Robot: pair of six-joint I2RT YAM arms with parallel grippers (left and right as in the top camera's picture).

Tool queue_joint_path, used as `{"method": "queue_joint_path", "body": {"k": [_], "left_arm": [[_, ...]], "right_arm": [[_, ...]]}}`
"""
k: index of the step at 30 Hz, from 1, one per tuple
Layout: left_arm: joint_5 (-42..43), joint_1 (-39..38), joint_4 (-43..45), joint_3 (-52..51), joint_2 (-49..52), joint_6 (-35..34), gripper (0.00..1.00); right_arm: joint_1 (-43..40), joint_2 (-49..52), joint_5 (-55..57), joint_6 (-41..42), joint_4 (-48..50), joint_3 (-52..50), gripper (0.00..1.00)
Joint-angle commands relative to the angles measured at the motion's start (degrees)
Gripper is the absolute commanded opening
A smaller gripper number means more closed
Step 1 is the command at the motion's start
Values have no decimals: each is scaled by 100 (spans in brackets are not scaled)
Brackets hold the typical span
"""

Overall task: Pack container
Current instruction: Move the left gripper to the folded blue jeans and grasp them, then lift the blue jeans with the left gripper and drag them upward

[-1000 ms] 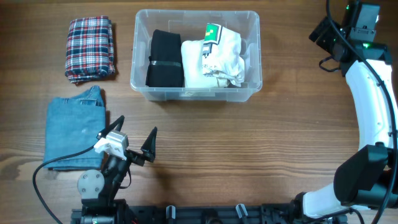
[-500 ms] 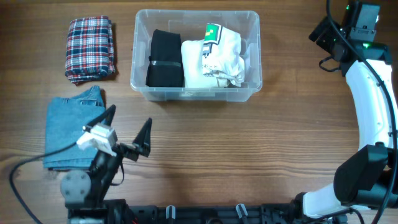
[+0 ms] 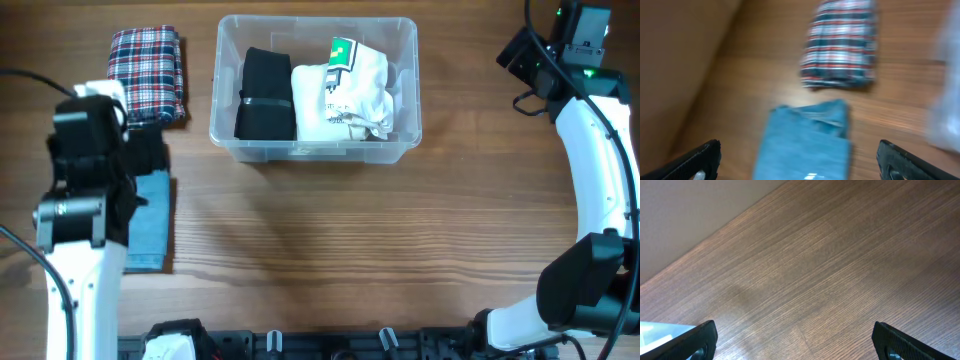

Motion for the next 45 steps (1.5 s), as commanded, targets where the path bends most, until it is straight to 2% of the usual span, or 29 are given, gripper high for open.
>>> {"method": "queue_joint_path", "body": {"k": [1, 4, 8, 14, 16, 19, 26, 29, 41, 45], "left_arm": [[-557, 876, -173, 116, 483, 105, 100], [365, 1880, -522, 116, 955, 103, 100], [1408, 2702, -603, 116, 1436, 55, 100], [1521, 3517, -433, 116, 2190, -190, 100], [1982, 3700, -481, 114, 2448, -184, 100], [2612, 3866, -492, 114, 2745, -184, 100], [2778, 3906, -579, 72, 3300, -181, 100], [3187, 3906, -531, -66, 3462, -181, 100], [4538, 3901, -739, -216, 3539, -184, 100], [5333, 3901, -970, -221, 3539, -184, 100]], "right_arm": [[7, 96, -50, 42, 11, -42, 100], [7, 96, -50, 44, 13, -42, 100], [7, 96, -50, 42, 13, -42, 100], [7, 96, -50, 44, 11, -42, 100], [7, 96, -50, 42, 11, -42, 100], [7, 96, -50, 42, 13, -42, 100], [7, 96, -50, 44, 13, -42, 100], [7, 96, -50, 42, 13, -42, 100], [7, 96, -50, 42, 13, -42, 100], [7, 96, -50, 44, 13, -42, 100]]}}
